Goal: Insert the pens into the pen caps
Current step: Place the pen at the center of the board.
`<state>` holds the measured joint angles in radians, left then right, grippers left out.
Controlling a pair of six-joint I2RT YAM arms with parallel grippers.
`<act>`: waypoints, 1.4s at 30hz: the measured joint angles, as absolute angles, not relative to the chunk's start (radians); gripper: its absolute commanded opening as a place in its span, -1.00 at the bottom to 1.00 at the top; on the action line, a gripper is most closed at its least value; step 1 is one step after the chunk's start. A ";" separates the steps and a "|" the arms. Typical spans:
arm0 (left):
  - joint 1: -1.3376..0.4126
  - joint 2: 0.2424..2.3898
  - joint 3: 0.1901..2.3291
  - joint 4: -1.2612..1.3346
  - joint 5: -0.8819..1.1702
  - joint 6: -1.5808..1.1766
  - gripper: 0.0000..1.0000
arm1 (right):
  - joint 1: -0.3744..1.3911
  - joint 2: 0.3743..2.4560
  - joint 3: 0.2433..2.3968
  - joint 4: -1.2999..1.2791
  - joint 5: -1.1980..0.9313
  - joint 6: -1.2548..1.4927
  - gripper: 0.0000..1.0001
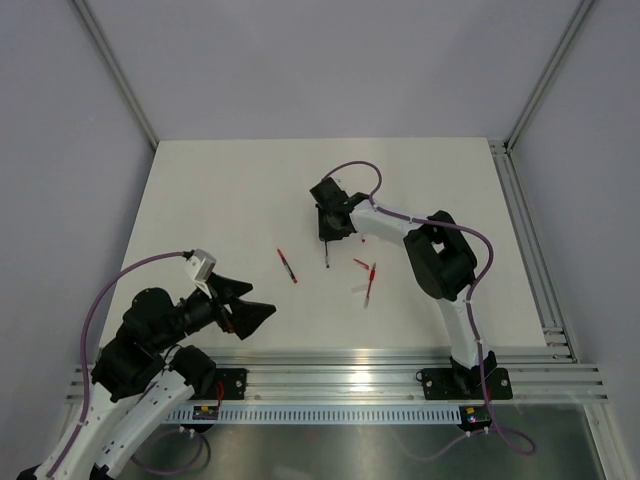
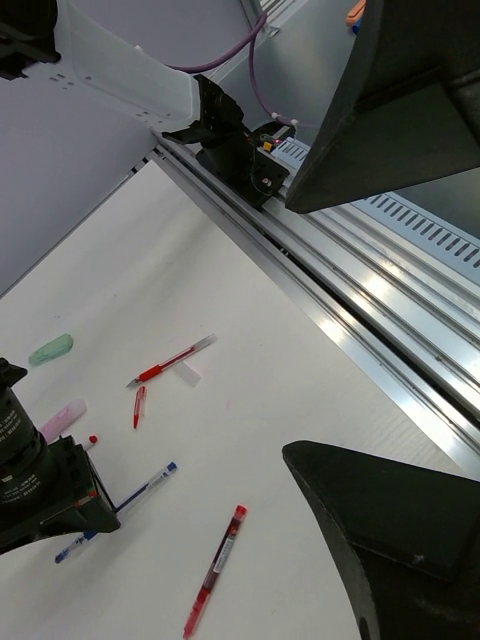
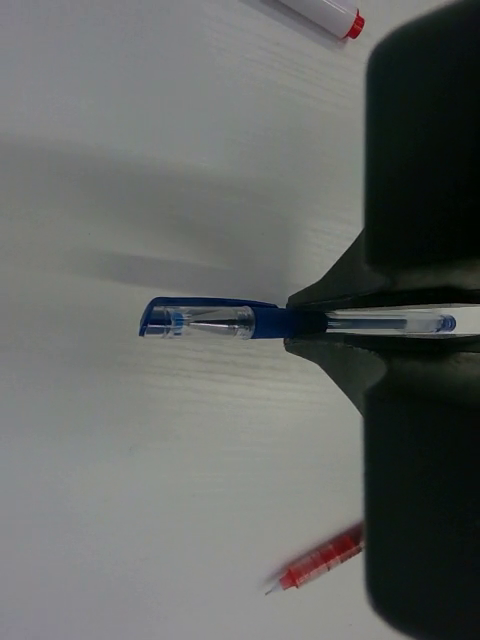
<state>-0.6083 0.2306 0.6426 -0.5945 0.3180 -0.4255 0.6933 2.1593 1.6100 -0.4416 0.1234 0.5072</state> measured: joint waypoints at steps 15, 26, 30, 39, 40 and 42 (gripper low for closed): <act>-0.581 0.216 0.640 -0.582 0.347 -0.422 0.98 | 0.687 2.197 1.660 -0.506 0.139 0.505 -0.26; -0.569 0.219 0.639 -0.582 0.352 -0.422 0.98 | 0.688 2.075 1.553 -0.468 0.129 0.501 -0.09; -0.562 0.226 0.639 -0.582 0.352 -0.422 0.98 | 0.708 1.956 1.488 -0.429 0.115 0.475 -0.08; -0.546 0.250 0.639 -0.595 0.295 -0.422 0.98 | 0.893 1.907 1.472 -0.393 0.094 0.391 -0.03; -0.543 0.250 0.639 -0.600 0.274 -0.423 0.98 | 0.910 1.917 1.479 -0.398 0.087 0.384 -0.02; -0.538 0.247 0.639 -0.606 0.234 -0.423 0.98 | 0.930 1.959 1.507 -0.404 0.074 0.368 -0.02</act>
<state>-0.5377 0.2474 0.6388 -0.6060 0.2340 -0.4232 0.9302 1.9587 1.5070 -0.4038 0.0742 0.3683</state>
